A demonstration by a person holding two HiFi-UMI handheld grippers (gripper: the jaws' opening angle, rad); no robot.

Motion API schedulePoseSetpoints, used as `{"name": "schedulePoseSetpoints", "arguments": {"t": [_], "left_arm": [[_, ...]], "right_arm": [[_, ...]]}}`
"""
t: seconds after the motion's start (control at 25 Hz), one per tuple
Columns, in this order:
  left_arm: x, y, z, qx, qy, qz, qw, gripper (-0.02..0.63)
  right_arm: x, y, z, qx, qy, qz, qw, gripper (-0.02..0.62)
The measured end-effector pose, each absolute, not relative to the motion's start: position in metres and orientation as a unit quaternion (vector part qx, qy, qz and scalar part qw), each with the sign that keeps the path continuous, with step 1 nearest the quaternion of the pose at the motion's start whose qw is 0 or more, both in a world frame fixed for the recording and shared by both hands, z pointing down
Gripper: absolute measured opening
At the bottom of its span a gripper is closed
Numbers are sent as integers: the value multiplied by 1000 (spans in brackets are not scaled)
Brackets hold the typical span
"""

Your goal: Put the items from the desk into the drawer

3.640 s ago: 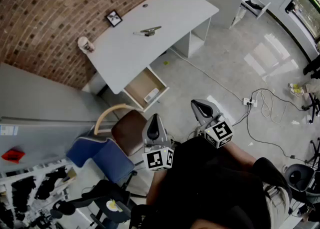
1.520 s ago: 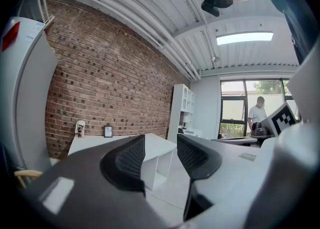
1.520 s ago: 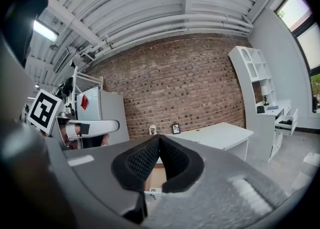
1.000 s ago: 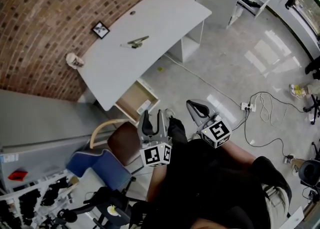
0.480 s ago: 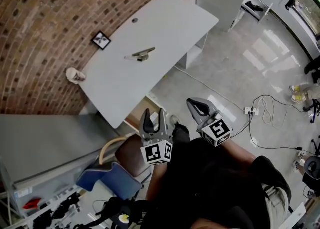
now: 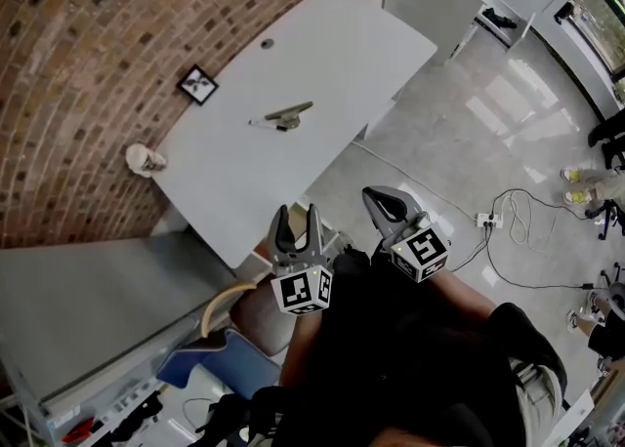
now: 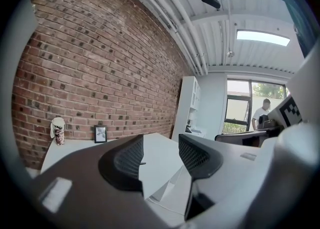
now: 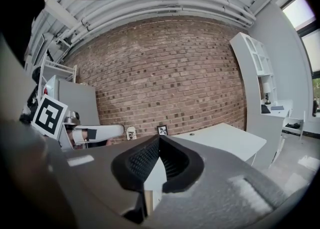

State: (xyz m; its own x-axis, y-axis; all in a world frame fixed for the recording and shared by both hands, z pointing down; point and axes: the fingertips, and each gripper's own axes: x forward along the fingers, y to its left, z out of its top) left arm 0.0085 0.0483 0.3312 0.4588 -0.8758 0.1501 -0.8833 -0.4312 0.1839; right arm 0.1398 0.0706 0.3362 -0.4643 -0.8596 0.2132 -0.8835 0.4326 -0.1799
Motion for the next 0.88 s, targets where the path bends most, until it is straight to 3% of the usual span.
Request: {"name": "schedulePoseSetpoints", "arguments": {"t": [0.88], "left_arm": [[38, -127, 410, 818, -543, 69, 178, 241]], "right_arm": [[166, -103, 376, 490, -852, 172, 69, 3]]}}
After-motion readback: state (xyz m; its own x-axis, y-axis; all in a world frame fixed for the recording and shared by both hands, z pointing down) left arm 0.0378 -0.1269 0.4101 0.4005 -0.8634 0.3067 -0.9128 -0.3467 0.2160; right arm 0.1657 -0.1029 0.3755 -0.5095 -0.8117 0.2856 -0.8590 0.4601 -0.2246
